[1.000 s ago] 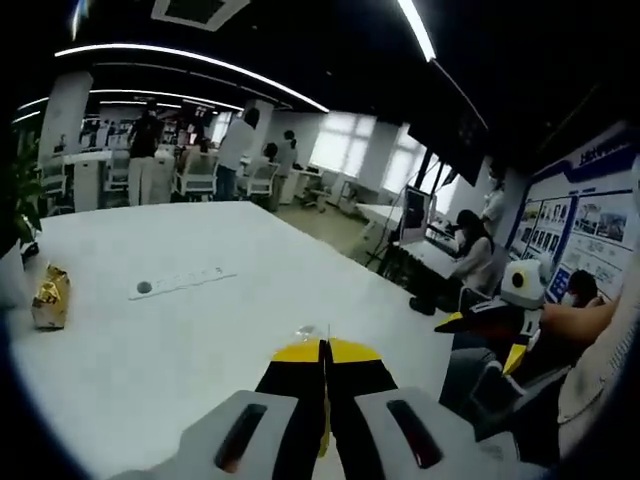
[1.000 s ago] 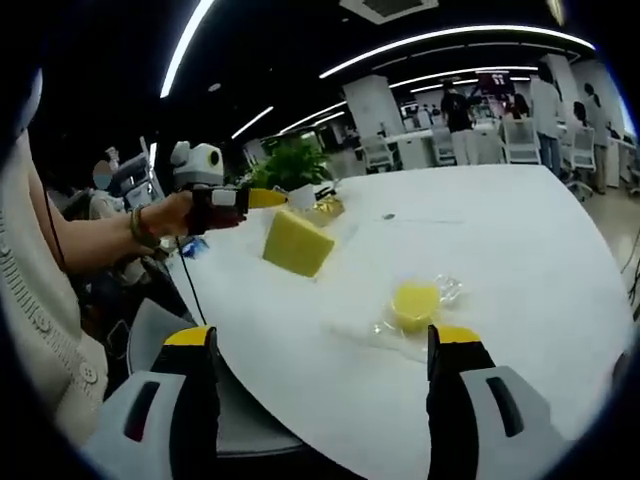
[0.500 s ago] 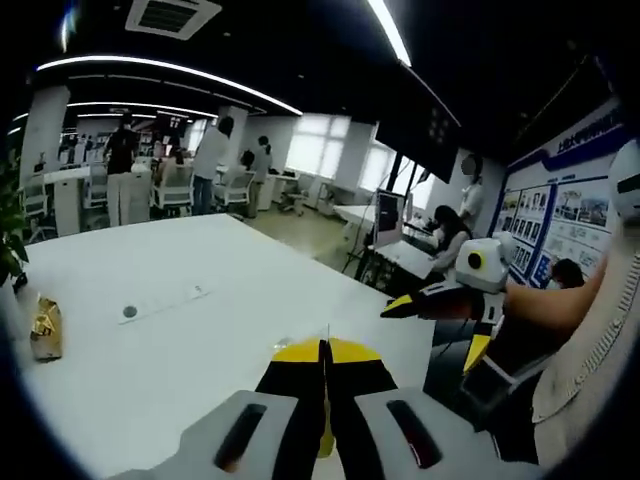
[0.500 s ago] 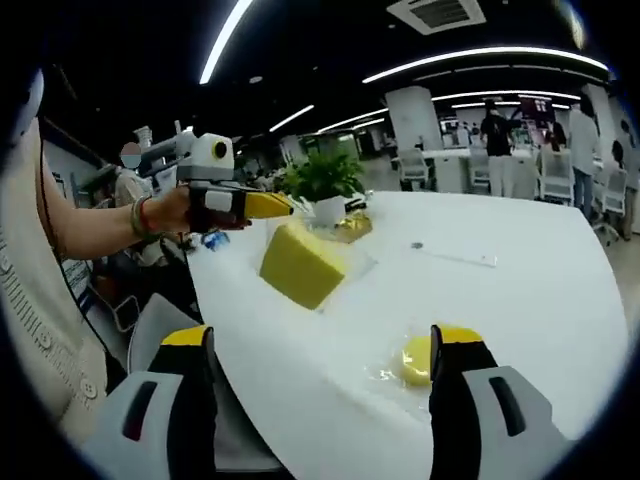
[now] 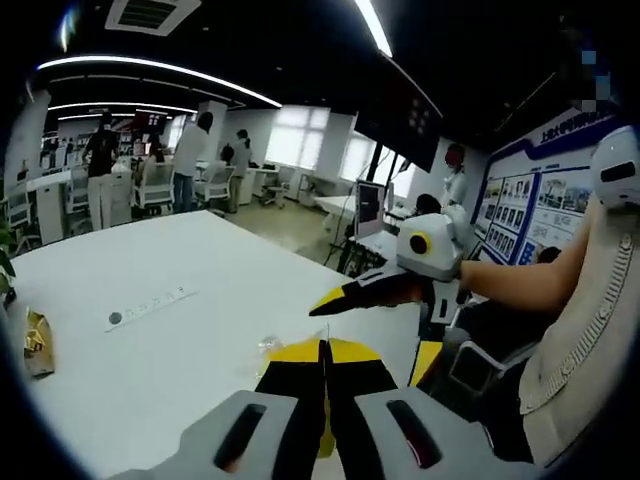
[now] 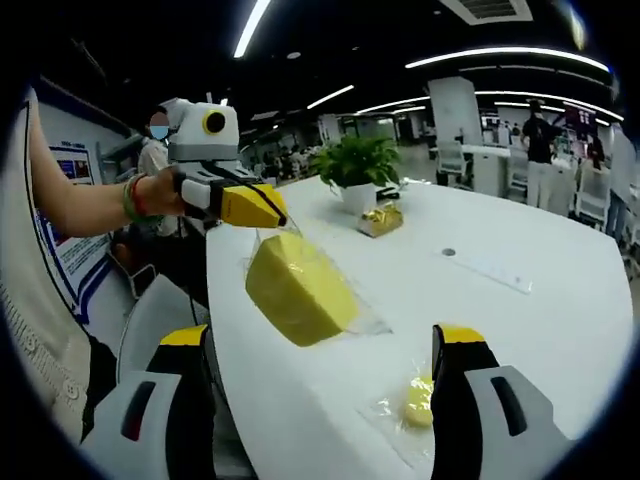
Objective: Compare the silicone blocks by pressing each to a similar depth, holding the contact briefly, and releasing to observe deformation and rebound differences across the visible hardness samples.
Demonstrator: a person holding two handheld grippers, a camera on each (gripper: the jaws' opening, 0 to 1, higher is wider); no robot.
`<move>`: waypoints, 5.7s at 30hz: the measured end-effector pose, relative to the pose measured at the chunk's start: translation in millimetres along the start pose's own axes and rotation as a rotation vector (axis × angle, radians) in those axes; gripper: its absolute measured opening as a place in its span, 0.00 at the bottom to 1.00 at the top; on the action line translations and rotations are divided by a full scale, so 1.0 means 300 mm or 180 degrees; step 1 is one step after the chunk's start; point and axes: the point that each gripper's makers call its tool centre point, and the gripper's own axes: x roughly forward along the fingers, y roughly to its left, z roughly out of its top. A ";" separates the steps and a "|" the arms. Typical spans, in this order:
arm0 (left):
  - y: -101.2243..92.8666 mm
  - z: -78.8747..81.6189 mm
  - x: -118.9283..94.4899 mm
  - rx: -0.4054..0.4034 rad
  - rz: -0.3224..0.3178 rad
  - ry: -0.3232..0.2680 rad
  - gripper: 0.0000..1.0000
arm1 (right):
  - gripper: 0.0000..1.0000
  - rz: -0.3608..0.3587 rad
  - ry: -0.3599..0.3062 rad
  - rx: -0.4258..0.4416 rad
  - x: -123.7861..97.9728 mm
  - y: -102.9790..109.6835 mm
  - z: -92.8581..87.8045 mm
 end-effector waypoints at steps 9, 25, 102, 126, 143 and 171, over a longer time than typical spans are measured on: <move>-0.012 -0.005 0.025 0.0038 -0.0173 0.0082 0.00 | 0.82 0.0260 0.0214 -0.0182 0.114 0.012 0.006; -0.013 -0.025 0.047 0.0095 -0.0369 0.0201 0.00 | 0.52 0.0631 0.0584 -0.0399 0.202 0.031 -0.081; -0.058 -0.098 0.007 0.0011 -0.0395 0.0392 0.00 | 0.15 0.0682 0.0583 -0.0278 0.168 0.096 -0.132; -0.067 -0.108 0.009 0.0028 -0.0430 0.0395 0.00 | 0.21 0.0719 0.0643 -0.0282 0.160 0.099 -0.153; -0.072 -0.128 0.010 -0.0037 -0.0413 0.0423 0.00 | 0.27 0.0715 0.0730 -0.0298 0.156 0.112 -0.179; -0.031 -0.214 -0.005 -0.0283 -0.0307 0.0366 0.00 | 0.59 -0.0310 -0.0046 0.0179 -0.106 0.136 -0.165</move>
